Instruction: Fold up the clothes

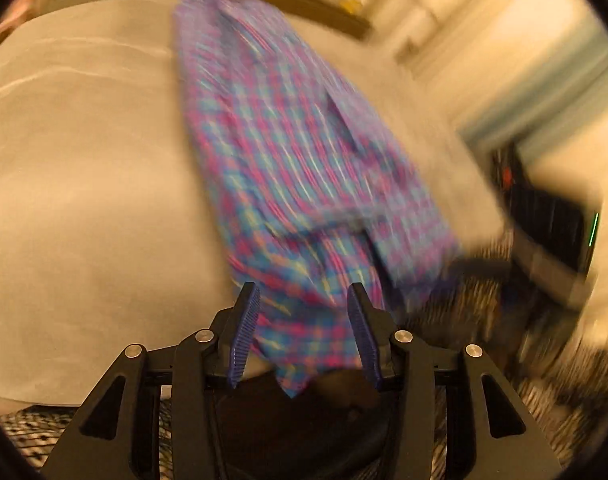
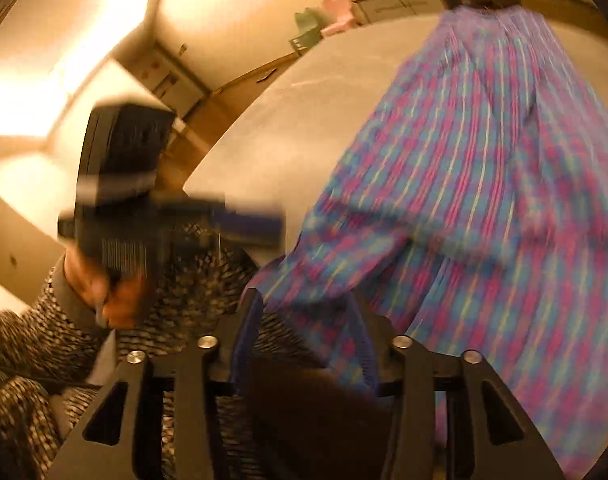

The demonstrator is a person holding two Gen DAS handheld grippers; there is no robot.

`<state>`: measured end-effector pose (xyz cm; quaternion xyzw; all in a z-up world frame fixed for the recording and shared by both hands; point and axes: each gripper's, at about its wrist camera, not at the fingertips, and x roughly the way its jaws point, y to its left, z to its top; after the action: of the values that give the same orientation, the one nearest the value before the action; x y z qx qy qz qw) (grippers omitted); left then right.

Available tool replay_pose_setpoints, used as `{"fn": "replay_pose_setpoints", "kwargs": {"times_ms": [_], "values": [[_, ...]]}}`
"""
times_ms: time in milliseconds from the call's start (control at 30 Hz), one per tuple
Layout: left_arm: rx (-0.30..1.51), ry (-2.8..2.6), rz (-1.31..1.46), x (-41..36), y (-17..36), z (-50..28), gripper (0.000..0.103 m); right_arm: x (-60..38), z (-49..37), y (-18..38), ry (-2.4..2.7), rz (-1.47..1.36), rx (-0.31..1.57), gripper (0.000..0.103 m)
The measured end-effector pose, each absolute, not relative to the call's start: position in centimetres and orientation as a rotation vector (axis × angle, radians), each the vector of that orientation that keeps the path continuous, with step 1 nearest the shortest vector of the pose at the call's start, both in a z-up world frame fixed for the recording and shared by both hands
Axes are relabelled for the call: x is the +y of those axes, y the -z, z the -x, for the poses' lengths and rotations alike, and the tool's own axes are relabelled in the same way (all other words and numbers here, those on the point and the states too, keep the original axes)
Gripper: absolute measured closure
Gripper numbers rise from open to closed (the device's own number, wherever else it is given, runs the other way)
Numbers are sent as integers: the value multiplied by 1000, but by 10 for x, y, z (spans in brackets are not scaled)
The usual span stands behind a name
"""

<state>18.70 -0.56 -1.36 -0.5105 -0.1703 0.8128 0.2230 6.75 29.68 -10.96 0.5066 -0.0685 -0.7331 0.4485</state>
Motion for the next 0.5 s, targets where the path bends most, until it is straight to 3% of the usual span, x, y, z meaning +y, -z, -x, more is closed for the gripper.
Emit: {"fn": "replay_pose_setpoints", "kwargs": {"times_ms": [100, 233, 433, 500], "values": [[-595, -2294, 1405, -28, 15, -152, 47, 292, -74, 125, 1800, -1304, -252, 54], [-502, -2301, 1499, -7, 39, -121, 47, 280, -66, 125, 1822, -1308, -340, 51], [-530, -2299, 1508, -8, 52, -120, 47, 252, -56, 139, 1822, -1365, -422, 48], [-531, -2292, 1491, -8, 51, -119, 48, 247, -57, 136, 1814, -1371, -416, 42]]}}
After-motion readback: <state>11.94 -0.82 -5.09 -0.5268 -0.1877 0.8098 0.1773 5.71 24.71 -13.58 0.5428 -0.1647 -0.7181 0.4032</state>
